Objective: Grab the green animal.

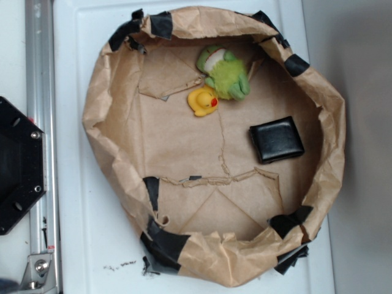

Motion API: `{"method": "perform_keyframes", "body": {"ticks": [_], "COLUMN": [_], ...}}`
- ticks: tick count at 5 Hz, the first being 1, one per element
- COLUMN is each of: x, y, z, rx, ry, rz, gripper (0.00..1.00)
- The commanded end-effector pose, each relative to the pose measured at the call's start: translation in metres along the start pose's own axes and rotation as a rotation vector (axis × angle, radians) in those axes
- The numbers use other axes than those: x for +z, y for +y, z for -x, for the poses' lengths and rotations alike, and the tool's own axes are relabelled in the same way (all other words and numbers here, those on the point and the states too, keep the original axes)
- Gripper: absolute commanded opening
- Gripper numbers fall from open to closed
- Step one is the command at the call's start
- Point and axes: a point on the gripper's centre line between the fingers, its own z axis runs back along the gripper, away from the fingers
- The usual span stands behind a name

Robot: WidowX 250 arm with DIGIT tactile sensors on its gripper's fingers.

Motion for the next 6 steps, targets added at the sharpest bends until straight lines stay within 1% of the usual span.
{"method": "perform_keyframes", "body": {"ticks": [1, 2, 3, 4, 5, 6], "x": [0.0, -0.042, -0.083, -0.123, -0.156, -0.183], "y": [0.0, 0.027, 0.026, 0.036, 0.05, 0.062], "z": [0.0, -0.046, -0.101, -0.146, -0.165, -0.174], "rx": [0.0, -0.254, -0.505, -0.576, -0.593, -0.56], "ry": [0.0, -0.162, -0.312, -0.262, -0.224, -0.191], "rz": [0.0, -0.029, -0.024, -0.051, -0.111, -0.117], "gripper": [1.0, 1.0, 1.0, 1.0, 1.0, 1.0]}}
